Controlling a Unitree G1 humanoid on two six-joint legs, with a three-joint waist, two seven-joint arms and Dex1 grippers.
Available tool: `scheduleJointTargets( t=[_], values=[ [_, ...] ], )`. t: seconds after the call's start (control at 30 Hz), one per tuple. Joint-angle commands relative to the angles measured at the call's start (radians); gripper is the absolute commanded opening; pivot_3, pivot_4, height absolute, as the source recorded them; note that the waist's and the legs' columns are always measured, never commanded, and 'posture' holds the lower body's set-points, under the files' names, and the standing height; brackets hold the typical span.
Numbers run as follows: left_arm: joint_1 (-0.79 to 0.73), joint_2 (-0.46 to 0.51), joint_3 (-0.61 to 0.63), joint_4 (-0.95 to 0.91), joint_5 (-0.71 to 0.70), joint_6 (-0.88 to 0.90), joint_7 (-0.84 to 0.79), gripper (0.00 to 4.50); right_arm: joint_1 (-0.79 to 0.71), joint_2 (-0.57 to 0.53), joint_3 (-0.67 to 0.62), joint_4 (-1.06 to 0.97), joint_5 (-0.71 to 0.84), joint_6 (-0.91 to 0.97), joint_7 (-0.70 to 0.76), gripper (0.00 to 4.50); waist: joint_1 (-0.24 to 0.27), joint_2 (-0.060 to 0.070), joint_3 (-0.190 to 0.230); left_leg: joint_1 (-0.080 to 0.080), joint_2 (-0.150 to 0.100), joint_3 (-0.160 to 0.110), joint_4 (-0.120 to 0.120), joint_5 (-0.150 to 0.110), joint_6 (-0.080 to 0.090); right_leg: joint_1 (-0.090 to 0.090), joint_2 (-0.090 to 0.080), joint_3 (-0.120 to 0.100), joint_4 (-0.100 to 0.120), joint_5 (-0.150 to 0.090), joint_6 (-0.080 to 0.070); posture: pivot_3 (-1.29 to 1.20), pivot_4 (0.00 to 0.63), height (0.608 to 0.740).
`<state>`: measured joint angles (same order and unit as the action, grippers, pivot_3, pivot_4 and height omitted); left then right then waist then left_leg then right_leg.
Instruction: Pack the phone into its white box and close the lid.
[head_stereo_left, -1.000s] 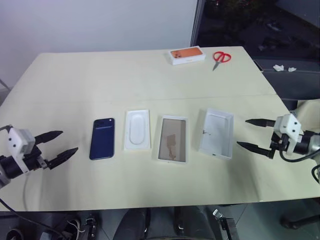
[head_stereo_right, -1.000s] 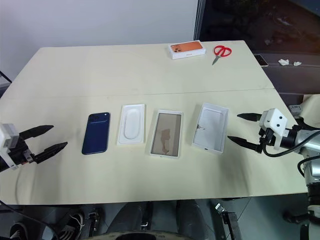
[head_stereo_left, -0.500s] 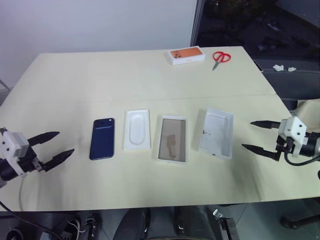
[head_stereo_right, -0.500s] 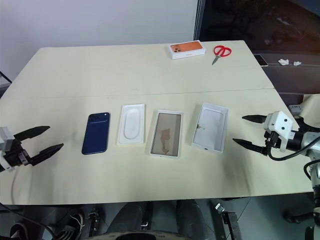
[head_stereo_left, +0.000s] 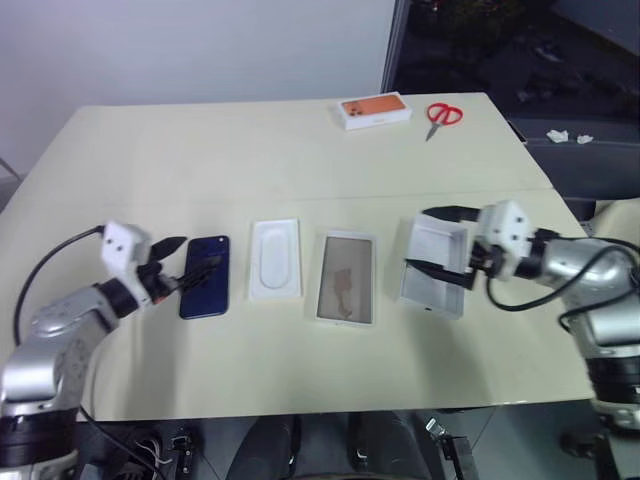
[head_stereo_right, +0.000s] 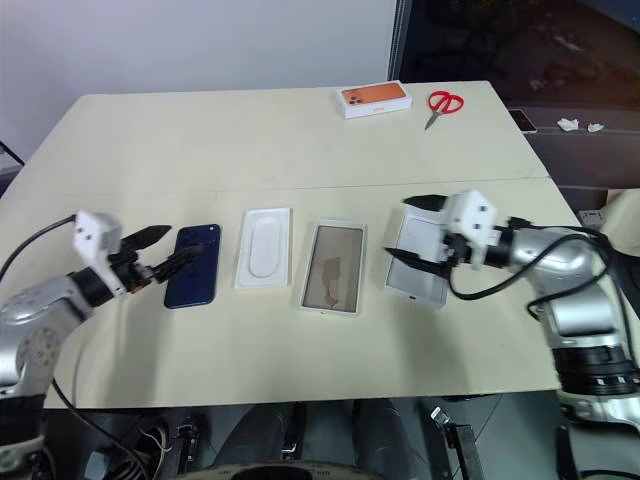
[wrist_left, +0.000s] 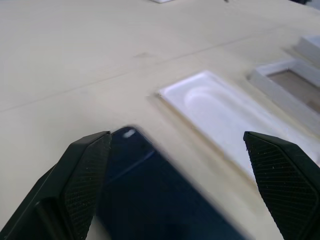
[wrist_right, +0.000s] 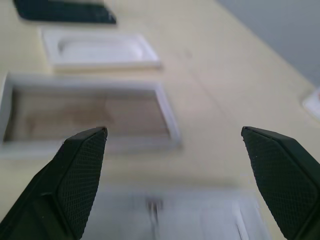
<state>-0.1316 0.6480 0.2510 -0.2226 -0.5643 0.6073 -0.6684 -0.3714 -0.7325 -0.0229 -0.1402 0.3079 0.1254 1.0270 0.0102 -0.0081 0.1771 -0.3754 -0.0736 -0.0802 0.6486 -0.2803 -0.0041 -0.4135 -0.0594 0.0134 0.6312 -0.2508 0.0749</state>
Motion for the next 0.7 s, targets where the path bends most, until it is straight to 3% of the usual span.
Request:
scheduleJointTargets(
  t=[0.03, 0.3, 0.7],
  values=[
    [-0.061, -0.040, -0.023, -0.024, -0.009, 0.135, 0.125, 4.46, -0.038, 0.021, 0.014, -0.062, 0.000, 0.056, -0.049, 4.50, 0.002, 0.000, 0.000, 0.000, 0.000, 0.000, 0.000, 0.000, 0.000, 0.000, 0.000, 0.000, 0.000, 0.000, 0.000, 0.00, 0.150, 0.740],
    [-0.247, -0.226, 0.003, 0.030, -0.096, 0.456, 0.357, 4.46, -0.055, 0.028, 0.046, -0.024, -0.053, 0.007, -0.058, 4.50, 0.001, -0.001, 0.000, -0.001, -0.003, -0.001, 0.001, 0.000, 0.000, 0.000, -0.001, 0.000, 0.000, 0.002, 0.002, 0.00, 0.150, 0.740],
    [-0.285, -0.302, -0.013, 0.058, -0.104, 0.620, 0.436, 4.46, -0.041, 0.037, 0.042, -0.025, -0.069, -0.012, -0.069, 4.50, 0.001, -0.001, 0.000, 0.001, -0.002, -0.001, 0.001, 0.001, -0.002, 0.001, 0.000, 0.000, 0.002, 0.002, 0.003, 0.00, 0.150, 0.740]
  ],
)
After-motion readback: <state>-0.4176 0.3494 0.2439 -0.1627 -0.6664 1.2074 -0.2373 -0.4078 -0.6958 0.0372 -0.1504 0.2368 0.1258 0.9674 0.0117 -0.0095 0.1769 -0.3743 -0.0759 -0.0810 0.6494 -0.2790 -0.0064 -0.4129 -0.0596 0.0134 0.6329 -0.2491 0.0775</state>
